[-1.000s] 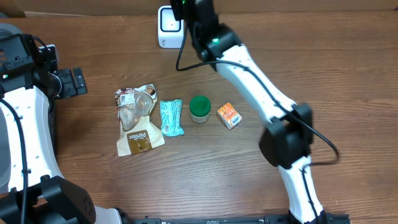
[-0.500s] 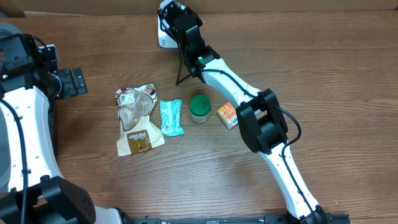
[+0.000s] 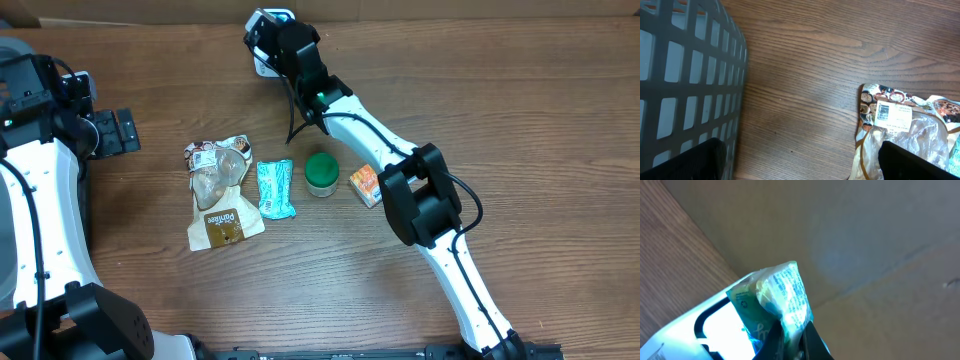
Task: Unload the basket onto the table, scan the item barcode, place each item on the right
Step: 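Carry the teal pack to the right side and release it on the table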
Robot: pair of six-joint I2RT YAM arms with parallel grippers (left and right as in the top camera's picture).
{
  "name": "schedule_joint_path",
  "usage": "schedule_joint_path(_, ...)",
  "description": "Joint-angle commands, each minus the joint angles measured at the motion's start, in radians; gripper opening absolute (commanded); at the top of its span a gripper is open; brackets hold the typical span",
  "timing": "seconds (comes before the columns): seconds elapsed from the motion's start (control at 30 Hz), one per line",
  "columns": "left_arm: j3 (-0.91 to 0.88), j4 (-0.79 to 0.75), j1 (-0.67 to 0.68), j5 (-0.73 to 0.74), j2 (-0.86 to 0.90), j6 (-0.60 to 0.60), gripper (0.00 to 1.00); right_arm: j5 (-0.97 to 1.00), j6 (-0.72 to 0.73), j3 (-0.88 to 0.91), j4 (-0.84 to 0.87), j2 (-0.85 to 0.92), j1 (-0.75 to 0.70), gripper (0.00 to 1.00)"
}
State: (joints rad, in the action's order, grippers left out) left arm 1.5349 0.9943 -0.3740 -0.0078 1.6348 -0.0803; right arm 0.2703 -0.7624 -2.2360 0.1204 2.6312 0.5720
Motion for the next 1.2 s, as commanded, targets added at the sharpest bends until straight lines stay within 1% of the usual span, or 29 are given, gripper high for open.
schedule_joint_path(0.0,-0.008,-0.005,-0.011,-0.006,-0.005,0.014,1.0,0.025,-0.023,-0.009,0.062,-0.008,0.013,0.04)
schedule_joint_path(0.07,-0.008,-0.005,-0.011,-0.006,-0.005,0.014,1.0,0.036,0.023,-0.009,0.101,-0.029,0.013,0.04)
schedule_joint_path(0.13,-0.008,-0.004,-0.011,-0.006,-0.005,0.014,1.0,0.035,0.131,-0.009,0.101,-0.071,0.013,0.04)
schedule_joint_path(0.17,-0.008,-0.004,-0.011,-0.006,-0.005,0.014,1.0,0.034,0.209,-0.009,0.083,-0.106,0.013,0.04)
schedule_joint_path(0.23,-0.008,-0.005,-0.011,-0.006,-0.005,0.014,0.99,0.034,0.303,-0.01,0.036,-0.161,0.013,0.04)
schedule_joint_path(0.33,-0.008,-0.005,-0.011,-0.006,-0.005,0.014,1.0,0.031,0.441,-0.01,-0.109,-0.268,0.013,0.04)
schedule_joint_path(0.43,-0.008,-0.005,-0.011,-0.006,-0.005,0.014,0.99,0.001,0.591,-0.01,-0.34,-0.393,0.004,0.04)
schedule_joint_path(0.53,-0.008,-0.005,-0.011,-0.006,-0.005,0.014,0.99,-0.072,0.735,-0.01,-0.626,-0.528,-0.018,0.04)
schedule_joint_path(0.67,-0.008,-0.004,-0.011,-0.006,-0.005,0.014,1.0,-0.097,0.959,-0.01,-1.028,-0.686,-0.077,0.04)
schedule_joint_path(0.73,-0.008,-0.004,-0.011,-0.006,-0.005,0.014,1.0,-0.098,1.04,-0.01,-1.205,-0.741,-0.126,0.04)
schedule_joint_path(0.8,-0.008,-0.005,-0.011,-0.006,-0.005,0.014,1.0,-0.108,1.078,-0.01,-1.353,-0.773,-0.183,0.04)
schedule_joint_path(0.87,-0.008,-0.004,-0.011,-0.006,-0.005,0.014,1.0,-0.135,1.085,-0.01,-1.468,-0.782,-0.237,0.04)
schedule_joint_path(0.97,-0.008,-0.005,-0.011,-0.006,-0.005,0.014,0.99,-0.23,1.085,-0.006,-1.616,-0.774,-0.334,0.04)
schedule_joint_path(1.07,-0.008,-0.004,-0.011,-0.006,-0.005,0.014,0.99,-0.326,1.085,0.034,-1.681,-0.769,-0.43,0.04)
schedule_joint_path(1.17,-0.008,-0.004,-0.011,-0.006,-0.005,0.014,1.0,-0.381,1.089,0.112,-1.685,-0.769,-0.51,0.04)
